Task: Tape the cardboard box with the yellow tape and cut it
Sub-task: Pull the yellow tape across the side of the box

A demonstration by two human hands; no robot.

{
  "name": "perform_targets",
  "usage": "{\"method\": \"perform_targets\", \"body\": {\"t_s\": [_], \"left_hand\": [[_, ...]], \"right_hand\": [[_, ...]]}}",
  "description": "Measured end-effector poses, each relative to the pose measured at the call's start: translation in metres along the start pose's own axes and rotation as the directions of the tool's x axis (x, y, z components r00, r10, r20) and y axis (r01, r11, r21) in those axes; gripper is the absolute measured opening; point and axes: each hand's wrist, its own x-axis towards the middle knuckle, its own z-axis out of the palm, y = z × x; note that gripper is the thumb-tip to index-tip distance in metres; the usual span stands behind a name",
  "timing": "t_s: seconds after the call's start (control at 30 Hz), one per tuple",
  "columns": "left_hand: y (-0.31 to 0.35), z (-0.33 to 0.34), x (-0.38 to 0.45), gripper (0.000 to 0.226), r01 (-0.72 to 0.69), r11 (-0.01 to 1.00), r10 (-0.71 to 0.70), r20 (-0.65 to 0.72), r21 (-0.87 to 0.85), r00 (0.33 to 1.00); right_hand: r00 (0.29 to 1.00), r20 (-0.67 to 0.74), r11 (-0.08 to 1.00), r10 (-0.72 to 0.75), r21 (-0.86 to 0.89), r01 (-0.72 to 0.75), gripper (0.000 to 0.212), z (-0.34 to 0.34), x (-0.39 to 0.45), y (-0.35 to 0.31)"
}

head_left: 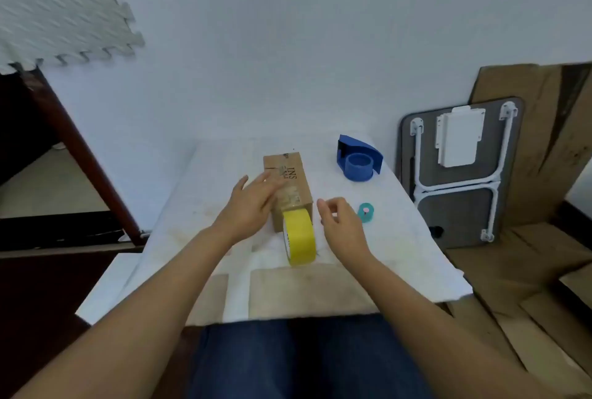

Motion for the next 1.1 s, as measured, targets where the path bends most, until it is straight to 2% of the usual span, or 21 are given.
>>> {"method": "perform_targets", "body": {"t_s": [0.13,0.23,0.3,0.4,0.63,0.93,1.1], "left_hand": [[-0.006,0.005,-0.008,0.054,-0.06,0.997,0.064,0.11,-0.042,0.992],[-0.011,0.006,-0.008,0.058,-0.062,0.995,0.071,0.111,-0.076,0.991],[-0.009,0.008,-0.007,0.06,-0.09,0.994,0.097,0.117,-0.063,0.988],[-0.012,0.014,-0.007,0.057,-0.128,0.991,0.132,0.108,-0.046,0.985],[-0.025,0.028,-0.003,0.068,-0.154,0.987,0.158,0.082,-0.048,0.984],[-0.027,0.032,0.004,0.072,-0.074,0.983,0.089,0.082,-0.168,0.993],[-0.025,0.036,0.001,0.071,-0.038,0.988,0.053,0.098,-0.153,0.994]], "right_hand": [[0.995,0.078,0.987,0.068,0.143,-0.079,0.052,0.006,-0.016,0.003],[0.979,0.144,0.97,0.141,0.178,-0.166,0.062,0.012,-0.018,-0.004],[0.959,0.198,0.952,0.203,0.192,-0.24,0.06,0.017,-0.017,-0.009],[0.944,0.296,0.918,0.145,0.314,-0.24,0.052,0.026,-0.019,-0.009],[0.97,0.243,0.887,0.022,0.443,-0.131,0.03,0.029,-0.017,0.0],[0.969,0.2,0.836,0.144,0.5,-0.227,0.027,0.03,-0.018,-0.018],[0.957,0.224,0.831,0.186,0.483,-0.275,0.029,0.025,-0.019,-0.025]]}}
